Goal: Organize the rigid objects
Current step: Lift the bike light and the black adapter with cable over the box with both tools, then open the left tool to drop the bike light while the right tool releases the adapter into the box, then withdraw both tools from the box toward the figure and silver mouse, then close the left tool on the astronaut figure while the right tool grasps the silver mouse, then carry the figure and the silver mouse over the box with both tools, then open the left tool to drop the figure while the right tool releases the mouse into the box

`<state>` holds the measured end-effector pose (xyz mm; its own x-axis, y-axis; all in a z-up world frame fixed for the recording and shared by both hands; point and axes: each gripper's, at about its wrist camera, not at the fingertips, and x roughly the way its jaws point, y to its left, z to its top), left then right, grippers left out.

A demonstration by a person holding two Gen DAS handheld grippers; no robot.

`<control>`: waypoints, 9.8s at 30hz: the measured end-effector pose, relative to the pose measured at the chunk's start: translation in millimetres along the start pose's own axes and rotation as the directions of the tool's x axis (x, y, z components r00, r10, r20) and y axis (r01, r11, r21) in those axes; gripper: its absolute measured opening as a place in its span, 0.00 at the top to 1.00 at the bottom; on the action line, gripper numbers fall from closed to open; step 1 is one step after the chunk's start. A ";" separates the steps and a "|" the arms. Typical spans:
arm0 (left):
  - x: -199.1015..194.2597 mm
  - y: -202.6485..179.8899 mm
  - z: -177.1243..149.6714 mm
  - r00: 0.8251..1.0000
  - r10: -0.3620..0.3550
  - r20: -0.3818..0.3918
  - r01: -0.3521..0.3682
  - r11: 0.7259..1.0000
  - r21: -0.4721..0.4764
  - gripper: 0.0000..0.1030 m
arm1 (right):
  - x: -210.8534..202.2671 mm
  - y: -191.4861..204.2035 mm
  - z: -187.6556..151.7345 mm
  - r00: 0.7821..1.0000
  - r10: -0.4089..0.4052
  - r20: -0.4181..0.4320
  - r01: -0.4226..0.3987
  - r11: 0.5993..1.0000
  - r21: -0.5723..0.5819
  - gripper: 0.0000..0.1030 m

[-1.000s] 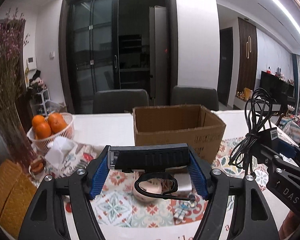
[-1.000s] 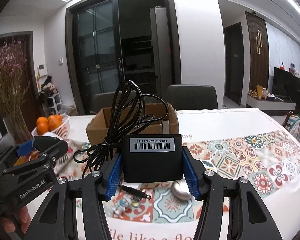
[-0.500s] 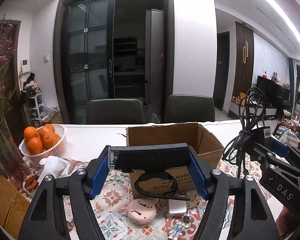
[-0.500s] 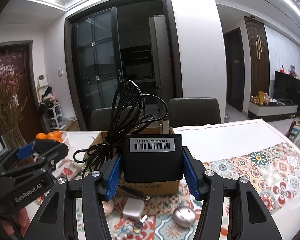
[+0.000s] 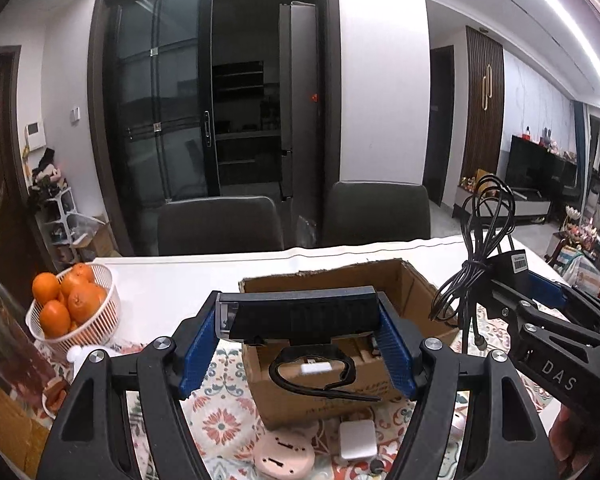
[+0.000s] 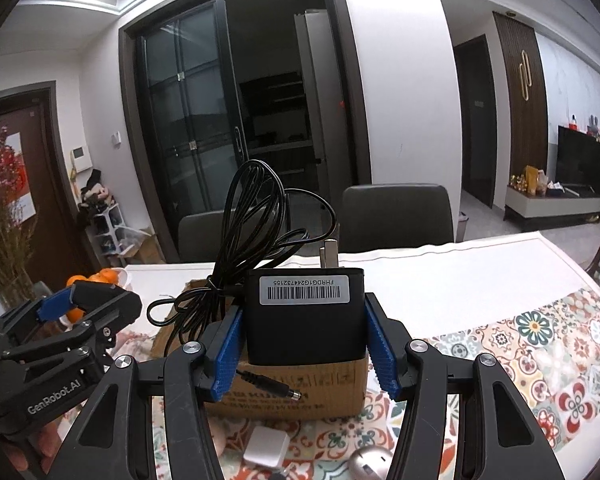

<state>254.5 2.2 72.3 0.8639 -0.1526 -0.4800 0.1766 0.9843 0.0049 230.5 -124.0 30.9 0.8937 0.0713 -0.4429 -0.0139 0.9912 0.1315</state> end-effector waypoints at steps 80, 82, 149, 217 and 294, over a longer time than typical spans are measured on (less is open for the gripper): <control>-11.2 -41.3 -48.8 0.991 0.031 -0.132 -0.012 0.989 0.146 0.17 | -7.0 -16.0 -21.3 0.993 -0.054 -0.107 0.045 0.996 -0.083 0.39; -14.1 -41.9 -54.9 0.991 0.034 -0.132 -0.014 0.989 0.150 0.17 | -8.2 -17.1 -26.7 0.992 -0.053 -0.114 0.044 0.996 -0.080 0.38; 79.7 -69.8 -195.5 0.848 -0.103 -0.519 0.214 0.964 0.157 0.45 | 76.1 -64.4 -163.7 0.904 -0.094 -0.418 0.063 0.994 -0.088 0.35; -32.0 -2.5 -69.0 0.974 -0.202 -0.100 0.200 0.979 -0.030 0.74 | -16.0 22.0 -61.0 0.992 0.069 -0.102 -0.075 0.995 -0.062 0.43; 133.9 -11.5 -14.3 0.927 -0.134 -0.350 0.147 0.989 0.012 0.60 | 152.5 4.9 -13.0 0.921 0.078 -0.381 -0.112 0.991 -0.068 0.41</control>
<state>361.4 -28.3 -4.5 0.6124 -0.2423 -0.7525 0.3076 0.9499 -0.0556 360.9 -106.8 -47.5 0.6512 0.1858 -0.7358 -0.1447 0.9822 0.1200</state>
